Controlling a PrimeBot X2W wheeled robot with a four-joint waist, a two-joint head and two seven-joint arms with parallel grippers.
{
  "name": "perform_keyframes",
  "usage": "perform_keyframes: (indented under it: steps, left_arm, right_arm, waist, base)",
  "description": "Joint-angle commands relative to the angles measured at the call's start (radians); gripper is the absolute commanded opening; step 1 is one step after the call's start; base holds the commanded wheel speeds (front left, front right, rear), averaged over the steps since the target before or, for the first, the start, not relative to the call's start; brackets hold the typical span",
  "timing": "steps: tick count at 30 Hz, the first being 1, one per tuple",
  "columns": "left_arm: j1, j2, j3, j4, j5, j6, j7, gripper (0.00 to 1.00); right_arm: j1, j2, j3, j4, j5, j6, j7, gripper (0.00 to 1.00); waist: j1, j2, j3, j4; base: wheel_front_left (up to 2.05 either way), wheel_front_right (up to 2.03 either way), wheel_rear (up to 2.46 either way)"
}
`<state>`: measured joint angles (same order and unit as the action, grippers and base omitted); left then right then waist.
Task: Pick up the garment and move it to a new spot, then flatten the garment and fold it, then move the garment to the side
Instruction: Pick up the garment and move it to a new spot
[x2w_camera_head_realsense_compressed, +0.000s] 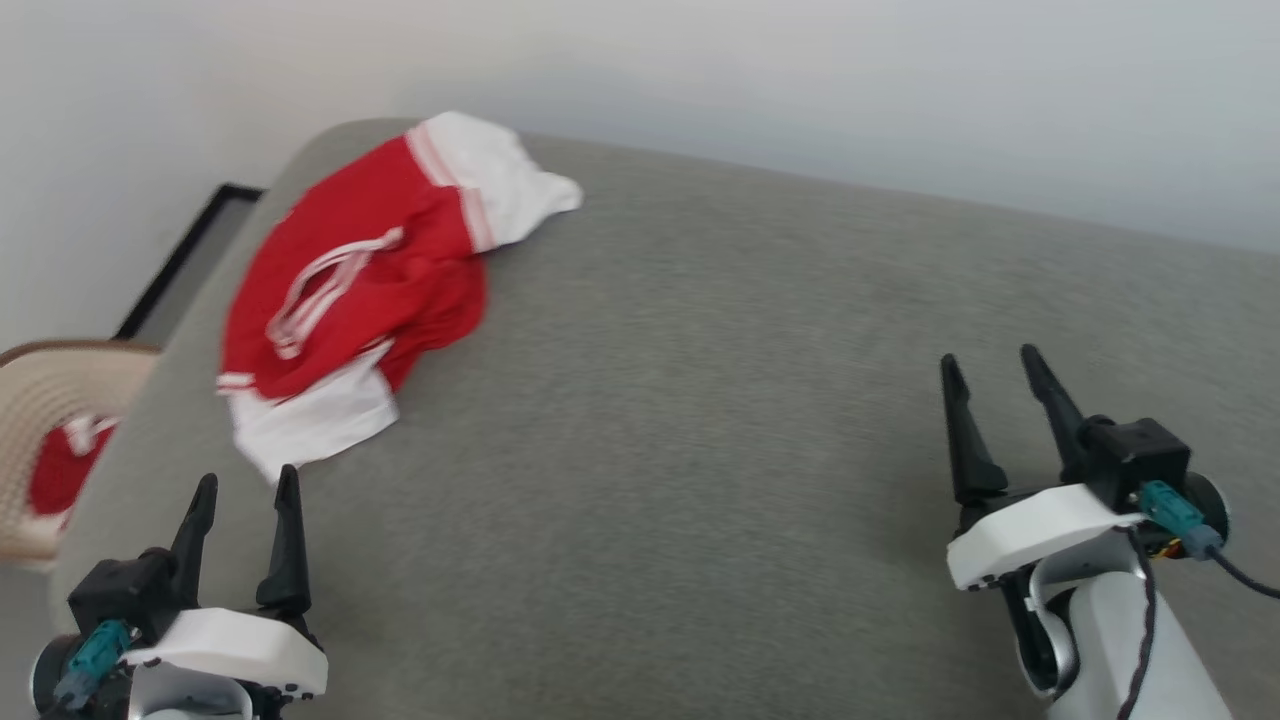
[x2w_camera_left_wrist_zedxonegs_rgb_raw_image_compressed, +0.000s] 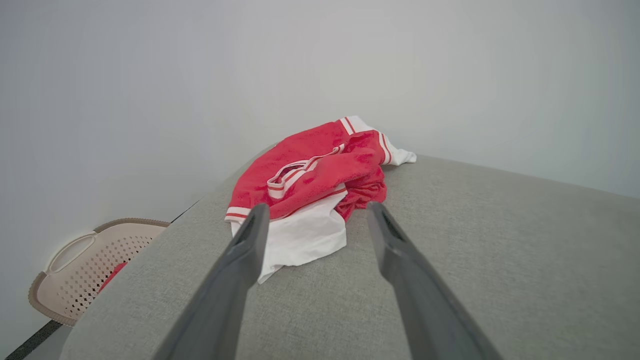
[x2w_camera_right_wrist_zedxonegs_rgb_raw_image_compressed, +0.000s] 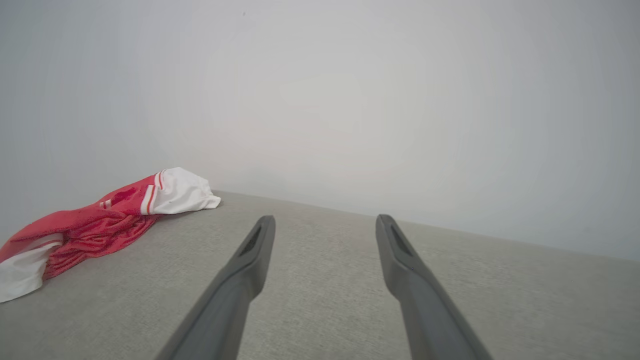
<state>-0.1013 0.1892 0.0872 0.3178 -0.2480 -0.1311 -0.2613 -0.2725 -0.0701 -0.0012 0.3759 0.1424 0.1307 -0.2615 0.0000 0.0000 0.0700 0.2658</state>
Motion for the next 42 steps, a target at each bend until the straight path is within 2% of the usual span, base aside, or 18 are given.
perform_keyframes:
  steps: [1,6,12,18,23,27,30,35,42]
  left_arm:
    - [0.011,-0.015,0.012,0.002,0.002,0.001,-0.005,1.00]
    - [0.024,-0.051,0.050,-0.002,0.011,0.001,-0.005,1.00]
    - [0.046,-0.078,0.081,-0.020,0.009,0.001,-0.005,1.00]
    - [0.050,-0.081,0.085,-0.029,0.000,0.001,-0.005,1.00]
    - [0.011,-0.039,0.042,-0.027,-0.007,0.001,-0.005,1.00]
    - [-0.062,0.037,-0.011,-0.029,-0.036,0.001,-0.005,1.00]
    - [-0.137,0.124,-0.056,-0.005,-0.077,0.001,-0.005,1.00]
    - [-0.271,0.323,-0.159,0.102,-0.194,0.001,-0.005,1.00]
    - [-0.392,0.618,-0.372,0.229,-0.537,0.001,0.155,1.00]
  right_arm:
    - [-0.009,0.003,0.013,0.011,0.008,0.000,-0.005,1.00]
    - [-0.015,0.011,0.076,0.043,0.029,0.000,-0.005,1.00]
    - [-0.026,0.017,0.135,0.064,0.059,0.000,-0.005,1.00]
    - [-0.043,0.017,0.163,0.069,0.073,0.000,-0.005,1.00]
    - [-0.058,0.018,0.187,0.063,0.094,0.000,-0.005,1.00]
    - [-0.076,0.018,0.200,0.053,0.095,0.000,-0.005,1.00]
    - [-0.088,0.018,0.194,0.040,0.096,0.000,-0.005,1.00]
    - [-0.103,0.018,0.199,0.008,0.111,0.000,-0.005,1.00]
    - [-0.099,0.019,0.216,-0.046,0.147,0.000,-0.005,1.00]
  waist:
    - [0.0000,0.0000,0.005,0.097]
    - [0.0000,0.0000,0.001,0.207]
    - [0.0000,0.0000,0.000,0.261]
    - [0.0000,0.0000,0.012,0.255]
    - [0.0000,0.0000,0.045,0.183]
    - [0.0000,0.0000,0.095,0.089]
    - [0.0000,0.0000,0.139,0.011]
    - [0.0000,0.0000,0.211,-0.128]
    - [0.0000,0.0000,0.279,-0.295]
  base:
    - [0.00,0.00,0.00]
    - [0.00,0.00,0.00]
    - [0.00,0.00,0.00]
    - [0.00,0.00,0.00]
    - [0.00,0.00,0.00]
    - [0.00,0.00,0.00]
    - [0.00,0.00,0.00]
    - [0.00,0.00,0.00]
    - [0.00,0.00,0.00]
